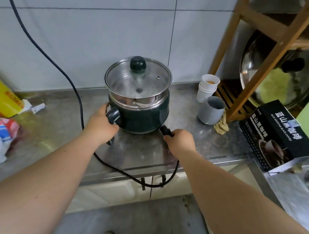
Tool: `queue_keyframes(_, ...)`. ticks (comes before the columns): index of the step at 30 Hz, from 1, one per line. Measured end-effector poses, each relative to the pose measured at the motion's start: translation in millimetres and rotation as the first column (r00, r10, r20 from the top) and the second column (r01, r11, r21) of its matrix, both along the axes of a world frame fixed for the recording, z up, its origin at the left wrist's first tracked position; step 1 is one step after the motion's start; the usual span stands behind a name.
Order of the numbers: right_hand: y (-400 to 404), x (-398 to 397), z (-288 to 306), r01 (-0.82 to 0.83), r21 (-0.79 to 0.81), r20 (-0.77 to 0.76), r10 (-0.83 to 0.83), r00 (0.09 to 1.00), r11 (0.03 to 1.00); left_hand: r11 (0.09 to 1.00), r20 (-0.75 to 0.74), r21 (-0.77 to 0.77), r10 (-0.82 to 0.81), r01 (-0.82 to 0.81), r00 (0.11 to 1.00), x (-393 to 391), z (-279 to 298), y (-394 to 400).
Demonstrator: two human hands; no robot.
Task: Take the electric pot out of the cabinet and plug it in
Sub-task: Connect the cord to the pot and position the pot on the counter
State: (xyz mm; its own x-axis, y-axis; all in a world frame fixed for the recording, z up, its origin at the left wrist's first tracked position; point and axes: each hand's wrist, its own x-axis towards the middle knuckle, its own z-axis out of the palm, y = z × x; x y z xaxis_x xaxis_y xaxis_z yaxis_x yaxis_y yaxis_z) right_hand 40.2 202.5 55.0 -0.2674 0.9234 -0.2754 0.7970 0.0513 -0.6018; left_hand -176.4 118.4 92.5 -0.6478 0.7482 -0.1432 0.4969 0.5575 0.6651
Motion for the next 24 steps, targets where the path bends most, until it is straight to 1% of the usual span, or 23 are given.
queue_keyframes(5,5,-6,-9,-0.016,0.068,0.005,0.016,1.000,0.998,1.000,0.068,-0.013,-0.011,0.012,0.998,-4,1,0)
queue_keyframes(8,2,-7,-15,-0.090,0.137,0.032,0.086,0.996,0.987,1.000,0.048,-0.008,0.012,-0.011,0.999,-8,1,2)
queue_keyframes(10,1,-7,-16,-0.133,0.182,0.057,0.125,0.991,0.974,1.000,0.035,-0.005,0.003,-0.003,0.999,-11,0,3)
queue_keyframes(12,2,-9,-17,-0.163,0.233,0.098,0.143,0.985,0.959,1.000,0.062,0.003,0.001,-0.001,0.998,-13,-1,3)
queue_keyframes(16,6,-16,-16,-0.165,0.273,0.175,0.120,0.977,0.948,0.999,0.101,0.021,0.024,-0.026,0.995,-14,-4,3)
queue_keyframes(20,4,-17,-20,-0.173,0.303,0.160,0.129,0.979,0.937,1.000,0.115,0.026,0.003,-0.006,0.993,-18,-6,4)
queue_keyframes(24,-1,-17,-24,-0.186,0.355,0.138,0.145,0.980,0.916,0.999,0.136,-0.017,-0.037,0.040,0.990,-25,-1,2)
